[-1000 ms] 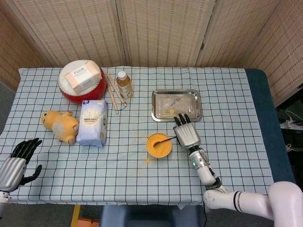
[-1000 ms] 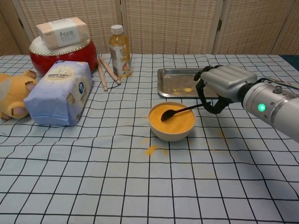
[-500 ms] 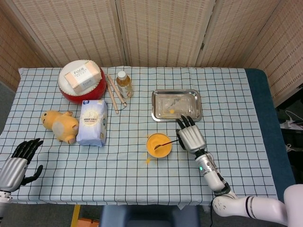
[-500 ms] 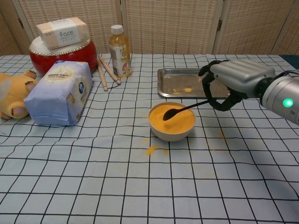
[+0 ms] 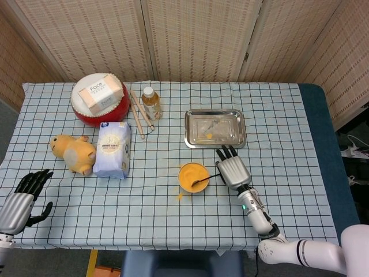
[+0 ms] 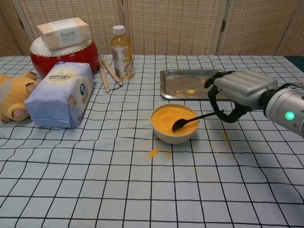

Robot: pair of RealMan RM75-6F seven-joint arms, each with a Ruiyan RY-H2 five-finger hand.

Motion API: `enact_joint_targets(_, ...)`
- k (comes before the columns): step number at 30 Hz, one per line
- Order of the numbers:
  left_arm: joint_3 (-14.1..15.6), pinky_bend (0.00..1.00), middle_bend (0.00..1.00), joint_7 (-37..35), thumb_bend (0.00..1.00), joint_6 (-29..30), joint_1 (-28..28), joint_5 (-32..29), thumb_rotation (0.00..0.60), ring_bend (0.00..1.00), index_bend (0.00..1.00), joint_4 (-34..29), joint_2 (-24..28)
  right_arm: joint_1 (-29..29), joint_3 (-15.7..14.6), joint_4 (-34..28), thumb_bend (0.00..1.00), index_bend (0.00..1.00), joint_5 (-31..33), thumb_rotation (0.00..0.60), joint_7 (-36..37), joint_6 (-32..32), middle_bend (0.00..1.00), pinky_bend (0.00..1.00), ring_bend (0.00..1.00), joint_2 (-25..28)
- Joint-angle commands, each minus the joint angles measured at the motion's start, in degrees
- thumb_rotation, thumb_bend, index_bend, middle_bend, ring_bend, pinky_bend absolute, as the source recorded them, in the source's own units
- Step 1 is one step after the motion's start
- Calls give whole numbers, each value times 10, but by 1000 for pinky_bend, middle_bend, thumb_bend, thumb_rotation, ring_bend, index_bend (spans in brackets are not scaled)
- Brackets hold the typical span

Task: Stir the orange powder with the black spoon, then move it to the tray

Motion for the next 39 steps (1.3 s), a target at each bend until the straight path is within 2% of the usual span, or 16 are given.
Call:
enact_joint_targets(1, -1, 35, 0, -3, 473, -1, -1, -1, 600, 0, 0, 1, 0, 9, 9, 17, 597, 834, 7, 600, -11, 1, 128, 89, 0, -14)
enact_joint_targets(9, -2, 35, 0, -11, 473, 0, -1, -1, 600, 0, 0, 5, 2, 26, 27, 55, 598, 835, 27, 600, -27, -2, 129, 88, 0, -42)
enact_joint_targets(17, -2, 35, 0, -5, 472, 3, 1, -2, 600, 0, 0, 2, 1, 16, 33, 55, 598, 836, -9, 600, 37, 7, 139, 97, 0, -34)
enact_joint_targets(27, -3, 36, 0, -8, 473, 2, 0, -3, 600, 0, 0, 2, 3, 34, 57, 81, 598, 836, 8, 600, 31, -7, 143, 111, 0, -44)
enact_joint_targets(32, -3, 37, 0, -12, 473, 4, 1, -3, 600, 0, 0, 3, 3, 38, 54, 91, 598, 836, 16, 600, 23, -15, 143, 111, 0, -50)
enact_joint_targets(39, -2, 42, 0, -16, 473, 9, 3, 2, 600, 0, 0, 3, 4, 37, 24, 78, 601, 841, 27, 600, -4, -36, 143, 111, 0, -43)
